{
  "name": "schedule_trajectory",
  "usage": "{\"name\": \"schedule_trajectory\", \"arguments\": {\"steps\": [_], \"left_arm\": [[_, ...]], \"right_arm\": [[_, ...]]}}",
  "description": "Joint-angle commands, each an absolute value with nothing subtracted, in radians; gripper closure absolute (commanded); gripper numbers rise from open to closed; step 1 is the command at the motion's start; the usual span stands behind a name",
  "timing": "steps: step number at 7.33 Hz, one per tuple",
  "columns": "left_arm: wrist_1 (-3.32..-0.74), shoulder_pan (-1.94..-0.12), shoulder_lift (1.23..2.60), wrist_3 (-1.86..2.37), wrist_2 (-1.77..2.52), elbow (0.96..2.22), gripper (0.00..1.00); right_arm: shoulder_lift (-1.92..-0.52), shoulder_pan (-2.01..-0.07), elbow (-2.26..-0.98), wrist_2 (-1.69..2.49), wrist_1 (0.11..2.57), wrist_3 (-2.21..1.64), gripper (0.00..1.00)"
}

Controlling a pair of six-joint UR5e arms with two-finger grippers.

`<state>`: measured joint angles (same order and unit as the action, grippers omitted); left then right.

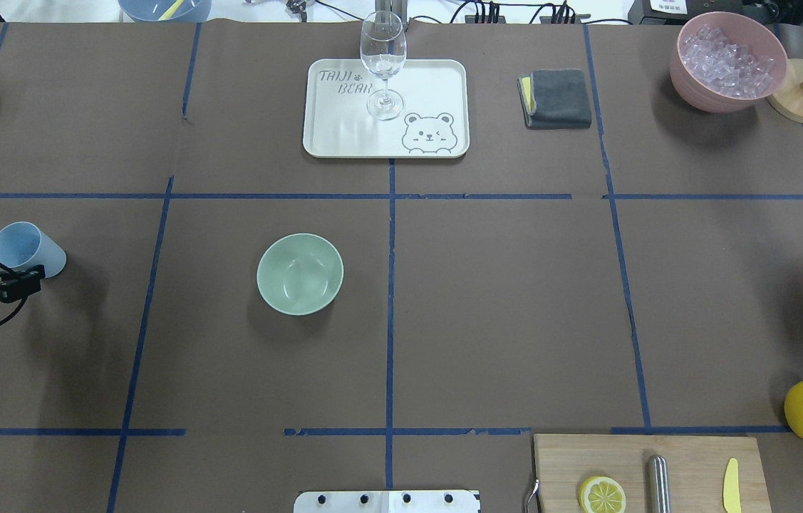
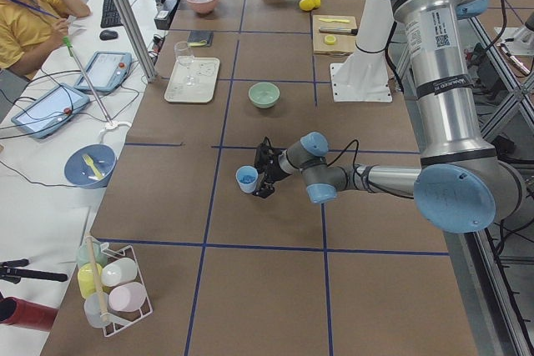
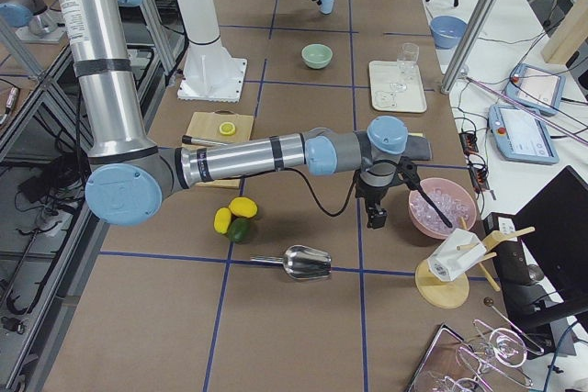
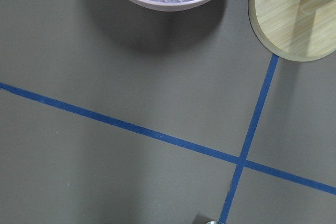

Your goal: Pour ice into bowl

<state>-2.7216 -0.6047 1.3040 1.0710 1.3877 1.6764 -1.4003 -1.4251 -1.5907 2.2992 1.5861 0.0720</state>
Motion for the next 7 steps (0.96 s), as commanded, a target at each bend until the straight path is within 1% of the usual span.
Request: {"name": "schedule_trajectory", "arguments": {"steps": [1,3,5,7], "left_arm": [[-2.724,-0.604,1.341,1.060,1.388,1.638,0.00],[-2.741,-0.604,1.357,1.060,1.388,1.623,0.00],[-2.817,-0.604,1.403,1.060,1.387,1.522,0.01],[-2.826,-0.612,1.404,1.061,1.385,1.526,0.02]], "right_arm": [[-1.401,-1.427,-1.591,2.298,1.586,0.071,0.00],[-1.399,-1.427,-1.591,2.298,1.586,0.068,0.00],[-1.399,-1.427,-1.591,2.298,1.586,0.066,0.00],[-1.397,-1.428,-1.591,2.298,1.586,0.066,0.00]]}}
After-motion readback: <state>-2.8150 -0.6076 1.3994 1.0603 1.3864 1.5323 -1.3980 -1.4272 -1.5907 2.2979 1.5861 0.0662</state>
